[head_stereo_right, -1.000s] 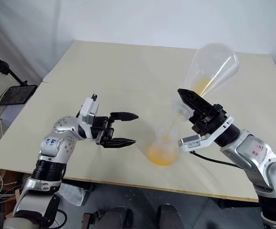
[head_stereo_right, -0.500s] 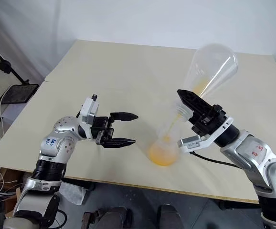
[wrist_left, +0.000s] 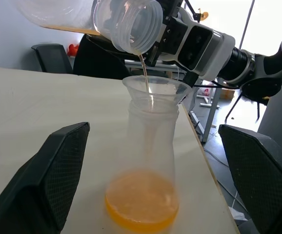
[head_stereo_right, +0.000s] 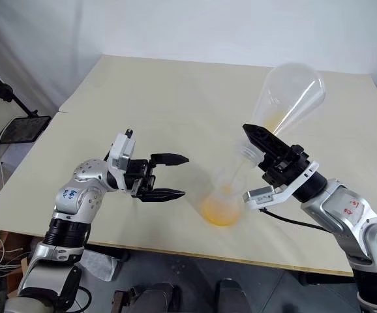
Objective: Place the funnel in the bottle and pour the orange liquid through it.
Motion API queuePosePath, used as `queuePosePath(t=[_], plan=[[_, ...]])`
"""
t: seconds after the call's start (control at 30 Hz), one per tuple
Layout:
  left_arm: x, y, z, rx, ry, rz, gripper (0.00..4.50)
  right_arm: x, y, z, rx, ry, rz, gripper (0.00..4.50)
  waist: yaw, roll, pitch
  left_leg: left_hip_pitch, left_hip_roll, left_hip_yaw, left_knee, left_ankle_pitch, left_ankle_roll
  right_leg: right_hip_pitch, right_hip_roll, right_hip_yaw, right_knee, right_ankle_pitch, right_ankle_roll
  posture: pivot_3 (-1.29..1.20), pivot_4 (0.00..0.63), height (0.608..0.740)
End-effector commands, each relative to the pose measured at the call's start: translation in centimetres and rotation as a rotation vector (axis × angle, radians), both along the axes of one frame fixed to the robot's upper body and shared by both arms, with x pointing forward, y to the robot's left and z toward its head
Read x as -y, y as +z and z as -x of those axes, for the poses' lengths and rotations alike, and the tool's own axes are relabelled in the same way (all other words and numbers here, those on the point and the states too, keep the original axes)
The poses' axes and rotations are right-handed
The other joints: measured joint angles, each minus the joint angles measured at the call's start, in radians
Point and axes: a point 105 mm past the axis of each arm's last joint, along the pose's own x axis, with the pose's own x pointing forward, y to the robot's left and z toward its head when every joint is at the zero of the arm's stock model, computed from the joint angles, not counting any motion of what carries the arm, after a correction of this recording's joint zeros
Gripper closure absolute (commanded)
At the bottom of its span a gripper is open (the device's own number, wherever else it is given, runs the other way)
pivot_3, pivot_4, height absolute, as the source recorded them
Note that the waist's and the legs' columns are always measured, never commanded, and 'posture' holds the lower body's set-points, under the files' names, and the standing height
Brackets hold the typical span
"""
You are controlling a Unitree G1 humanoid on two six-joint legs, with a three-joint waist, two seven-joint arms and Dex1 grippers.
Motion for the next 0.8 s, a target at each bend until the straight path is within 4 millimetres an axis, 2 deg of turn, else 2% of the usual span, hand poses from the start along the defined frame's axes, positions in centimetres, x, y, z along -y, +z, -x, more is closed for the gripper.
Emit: queuePosePath(t=[0.03,0.8], plan=[[0.2,0.88,0.37,0.046,-0.019,0.008,0.0,0.18,1.49,0.55,0.062,0.009,-0.04,2.03,0.0,0.0,0.0,0.0,0.0,0.0,0.0,0.0,0.0,0.0,0.0,0.0,0.0,0.0,0.0,0.0,0.15,0.74],[0.14,0.88,0.35,0.045,-0.016,0.011,0.0,0.18,1.37,0.6,0.062,0.018,-0.043,2.03,0.0,0.0,0.0,0.0,0.0,0.001,0.0,0.0,0.0,0.0,0.0,0.001,0.0,0.0,0.0,0.0,0.15,0.74]])
